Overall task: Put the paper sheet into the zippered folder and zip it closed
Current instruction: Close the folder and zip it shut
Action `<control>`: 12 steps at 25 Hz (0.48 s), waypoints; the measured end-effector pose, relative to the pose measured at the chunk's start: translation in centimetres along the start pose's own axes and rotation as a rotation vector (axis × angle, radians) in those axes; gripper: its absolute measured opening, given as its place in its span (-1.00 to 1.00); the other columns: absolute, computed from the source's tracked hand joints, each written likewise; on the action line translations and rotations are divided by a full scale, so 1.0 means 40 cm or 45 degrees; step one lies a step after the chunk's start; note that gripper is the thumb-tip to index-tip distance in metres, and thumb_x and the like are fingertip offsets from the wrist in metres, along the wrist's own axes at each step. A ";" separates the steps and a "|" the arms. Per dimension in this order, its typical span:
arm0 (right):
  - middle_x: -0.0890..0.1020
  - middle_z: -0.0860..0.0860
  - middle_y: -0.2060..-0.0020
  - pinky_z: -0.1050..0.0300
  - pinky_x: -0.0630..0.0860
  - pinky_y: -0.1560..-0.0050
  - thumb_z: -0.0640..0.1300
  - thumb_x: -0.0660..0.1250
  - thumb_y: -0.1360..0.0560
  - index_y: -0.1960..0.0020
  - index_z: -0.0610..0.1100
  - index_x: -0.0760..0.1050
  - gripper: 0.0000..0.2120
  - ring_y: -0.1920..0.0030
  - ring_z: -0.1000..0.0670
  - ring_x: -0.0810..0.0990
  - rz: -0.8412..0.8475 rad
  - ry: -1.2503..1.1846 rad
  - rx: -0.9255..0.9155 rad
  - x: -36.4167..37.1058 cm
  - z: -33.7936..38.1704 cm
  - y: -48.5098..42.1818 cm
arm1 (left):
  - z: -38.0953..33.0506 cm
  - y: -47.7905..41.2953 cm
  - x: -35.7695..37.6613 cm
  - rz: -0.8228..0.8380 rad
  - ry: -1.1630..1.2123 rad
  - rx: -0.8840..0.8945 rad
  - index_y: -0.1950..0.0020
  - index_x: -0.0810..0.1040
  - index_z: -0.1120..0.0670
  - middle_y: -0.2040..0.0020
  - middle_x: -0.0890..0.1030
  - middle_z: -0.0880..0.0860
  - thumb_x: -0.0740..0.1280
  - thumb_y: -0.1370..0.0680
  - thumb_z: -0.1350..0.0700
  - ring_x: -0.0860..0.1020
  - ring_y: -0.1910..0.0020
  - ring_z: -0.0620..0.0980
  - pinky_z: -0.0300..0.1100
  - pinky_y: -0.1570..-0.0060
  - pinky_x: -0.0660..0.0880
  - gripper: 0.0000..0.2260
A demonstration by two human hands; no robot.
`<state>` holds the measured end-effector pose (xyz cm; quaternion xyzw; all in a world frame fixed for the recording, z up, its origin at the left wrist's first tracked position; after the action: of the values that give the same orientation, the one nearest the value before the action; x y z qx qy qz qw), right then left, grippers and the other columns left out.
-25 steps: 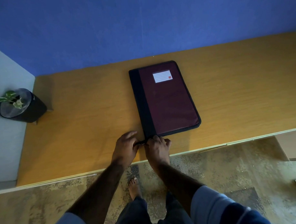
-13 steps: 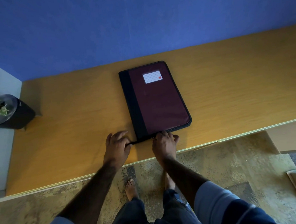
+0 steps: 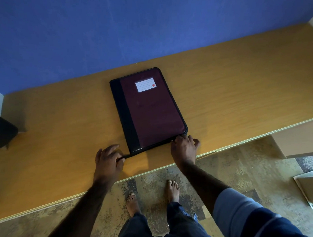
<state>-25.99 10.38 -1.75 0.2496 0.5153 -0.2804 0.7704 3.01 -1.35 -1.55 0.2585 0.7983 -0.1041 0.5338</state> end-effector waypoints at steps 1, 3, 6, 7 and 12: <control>0.66 -0.01 0.09 -0.17 0.26 -0.25 -0.11 0.32 -0.52 0.15 -0.08 0.58 -0.90 -0.03 -0.08 0.54 0.005 0.006 0.007 -0.006 -0.018 -0.012 | 0.003 0.001 0.002 -0.006 -0.005 -0.003 0.12 0.60 -0.02 -0.42 0.52 0.01 0.47 -0.53 0.10 0.43 -0.43 0.04 0.19 -0.55 0.07 -0.92; 0.66 -0.01 0.07 -0.17 0.26 -0.26 -0.09 0.32 -0.54 0.11 -0.08 0.59 -0.89 -0.04 -0.07 0.53 0.005 0.015 0.018 -0.019 -0.059 -0.036 | 0.008 0.003 0.007 -0.018 -0.016 -0.008 0.13 0.59 -0.04 -0.42 0.52 0.00 0.47 -0.53 0.11 0.43 -0.42 0.04 0.18 -0.54 0.09 -0.90; 0.66 -0.01 0.04 -0.15 0.29 -0.26 -0.08 0.31 -0.57 0.04 -0.08 0.61 -0.87 -0.05 -0.06 0.53 0.014 0.031 0.012 -0.043 -0.112 -0.076 | 0.011 0.003 0.012 -0.028 -0.025 -0.056 0.15 0.57 -0.04 -0.40 0.53 0.02 0.49 -0.52 0.13 0.46 -0.40 0.06 0.20 -0.52 0.14 -0.86; 0.65 0.00 0.03 -0.15 0.29 -0.26 -0.08 0.30 -0.57 0.03 -0.08 0.61 -0.87 -0.05 -0.05 0.53 0.029 0.056 -0.017 -0.049 -0.119 -0.091 | 0.011 0.005 0.013 -0.028 -0.032 -0.072 0.15 0.57 -0.03 -0.40 0.54 0.03 0.49 -0.52 0.14 0.47 -0.40 0.08 0.21 -0.51 0.14 -0.86; 0.63 -0.02 0.04 -0.14 0.30 -0.22 -0.15 0.29 -0.57 0.04 -0.09 0.59 -0.90 -0.04 -0.07 0.53 0.064 0.153 -0.193 -0.065 -0.111 -0.147 | -0.069 0.005 0.001 -0.226 -0.260 -0.039 -0.25 0.57 0.10 -0.60 0.29 0.12 0.27 -0.60 0.10 0.25 -0.58 0.18 0.17 -0.59 -0.07 -0.75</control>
<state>-33.75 9.57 -1.42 0.2199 0.5740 -0.2057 0.7614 0.89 0.04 -0.45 0.1667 0.7611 -0.1646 0.6048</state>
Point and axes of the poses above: each hand's wrist, its own y-axis away from the middle knuckle, its own x-axis out of the palm, z = x × y, the point moved 10 cm from there along -y, towards the middle knuckle
